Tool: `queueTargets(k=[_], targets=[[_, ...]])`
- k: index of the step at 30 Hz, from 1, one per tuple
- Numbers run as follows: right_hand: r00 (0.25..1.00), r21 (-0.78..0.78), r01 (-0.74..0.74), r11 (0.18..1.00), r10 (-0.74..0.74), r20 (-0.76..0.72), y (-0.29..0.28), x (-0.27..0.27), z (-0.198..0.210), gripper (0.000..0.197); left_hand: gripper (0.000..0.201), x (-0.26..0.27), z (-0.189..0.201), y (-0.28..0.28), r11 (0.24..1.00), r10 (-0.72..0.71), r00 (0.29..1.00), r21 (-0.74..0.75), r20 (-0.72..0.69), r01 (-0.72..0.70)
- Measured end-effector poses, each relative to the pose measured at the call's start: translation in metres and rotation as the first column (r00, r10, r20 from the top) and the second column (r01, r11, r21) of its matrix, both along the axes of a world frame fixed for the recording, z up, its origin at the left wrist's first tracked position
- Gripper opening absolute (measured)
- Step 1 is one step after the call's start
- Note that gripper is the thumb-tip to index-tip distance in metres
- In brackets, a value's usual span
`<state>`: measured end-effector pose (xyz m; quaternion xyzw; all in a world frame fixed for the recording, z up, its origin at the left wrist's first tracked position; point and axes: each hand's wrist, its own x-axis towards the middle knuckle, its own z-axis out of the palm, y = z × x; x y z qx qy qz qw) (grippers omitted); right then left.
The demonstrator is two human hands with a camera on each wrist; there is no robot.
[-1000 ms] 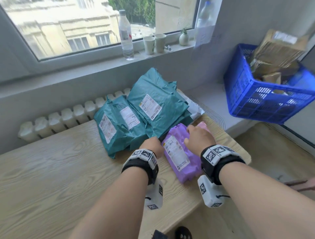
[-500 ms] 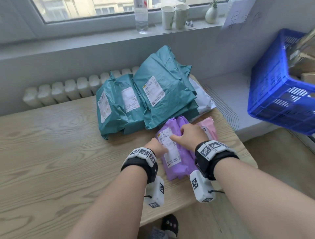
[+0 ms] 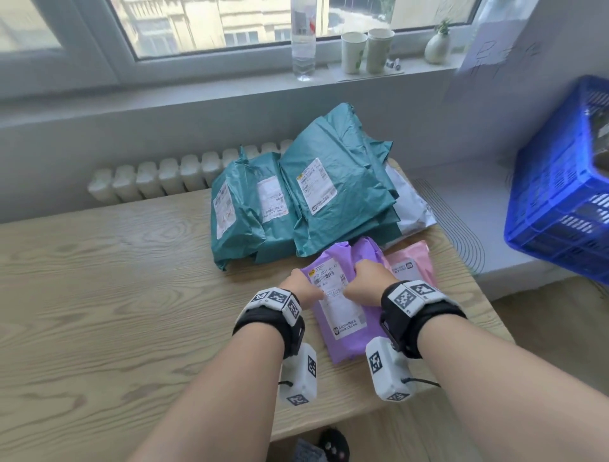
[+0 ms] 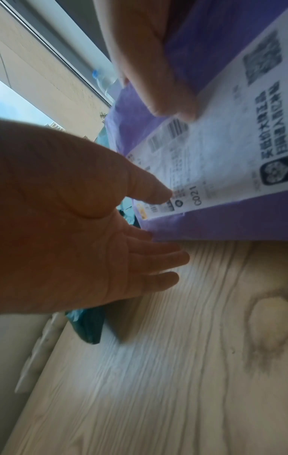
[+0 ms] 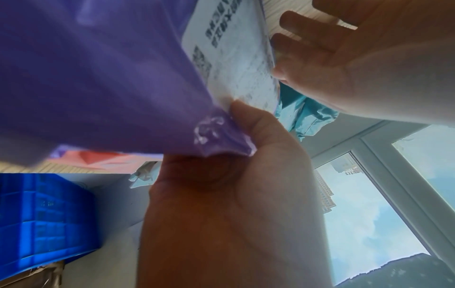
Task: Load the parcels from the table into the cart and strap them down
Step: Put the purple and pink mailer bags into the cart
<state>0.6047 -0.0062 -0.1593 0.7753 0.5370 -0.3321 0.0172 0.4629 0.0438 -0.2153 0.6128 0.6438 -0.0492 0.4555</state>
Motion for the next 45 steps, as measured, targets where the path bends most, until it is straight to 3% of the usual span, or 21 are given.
queueTargets(k=[2,6,12,14,18,22,27,30,35,38,42,45], targets=[[0.999,0.003,0.035,0.999,-0.034,-0.025,0.002,-0.002,0.005,0.005,0.029,-0.003,0.008,0.001,1.000,0.011,1.000,0.019,0.013,-0.011],[0.992,0.039,0.072,0.997,-0.067,-0.106,0.008,-0.015,0.013,0.019,0.051,-0.023,0.019,0.000,0.992,0.105,0.994,0.067,0.031,-0.107],[0.971,0.097,0.097,0.991,-0.073,-0.230,0.018,-0.054,0.022,0.009,0.069,-0.068,0.025,-0.004,0.943,0.318,0.942,0.065,0.106,-0.326],[0.967,0.111,0.088,0.990,-0.058,-0.247,0.022,-0.068,0.024,0.014,0.075,-0.086,0.026,-0.004,0.905,0.412,0.892,0.027,0.185,-0.424],[0.958,0.148,0.096,0.984,-0.051,-0.283,0.028,-0.094,0.026,0.026,0.097,-0.120,0.042,-0.013,0.801,0.585,0.725,-0.115,0.364,-0.588],[0.943,0.165,0.066,0.984,-0.008,-0.332,0.030,-0.124,0.030,0.015,0.050,-0.149,0.054,-0.022,0.753,0.621,0.581,-0.193,0.526,-0.630],[0.935,0.185,0.020,0.983,0.047,-0.351,0.023,-0.167,0.033,0.013,0.017,-0.195,0.055,-0.040,0.712,0.638,0.470,-0.238,0.610,-0.660],[0.945,0.190,-0.040,0.981,0.098,-0.310,0.016,-0.203,0.034,0.019,0.017,-0.228,0.052,-0.051,0.676,0.645,0.419,-0.222,0.639,-0.703],[0.940,0.233,-0.157,0.960,0.218,-0.262,0.005,-0.278,0.034,0.013,0.014,-0.298,0.043,-0.070,0.580,0.671,0.354,-0.164,0.652,-0.798],[0.926,0.210,-0.208,0.955,0.261,-0.271,-0.007,-0.321,0.029,0.019,0.032,-0.346,0.038,-0.088,0.521,0.698,0.313,-0.158,0.644,-0.839],[0.914,0.241,-0.264,0.934,0.322,-0.246,-0.025,-0.380,0.023,0.018,0.017,-0.411,0.030,-0.110,0.449,0.717,0.252,-0.154,0.650,-0.880],[0.915,0.275,-0.282,0.919,0.344,-0.212,-0.035,-0.424,0.019,0.019,0.043,-0.459,0.019,-0.123,0.392,0.729,0.215,-0.139,0.650,-0.910]])
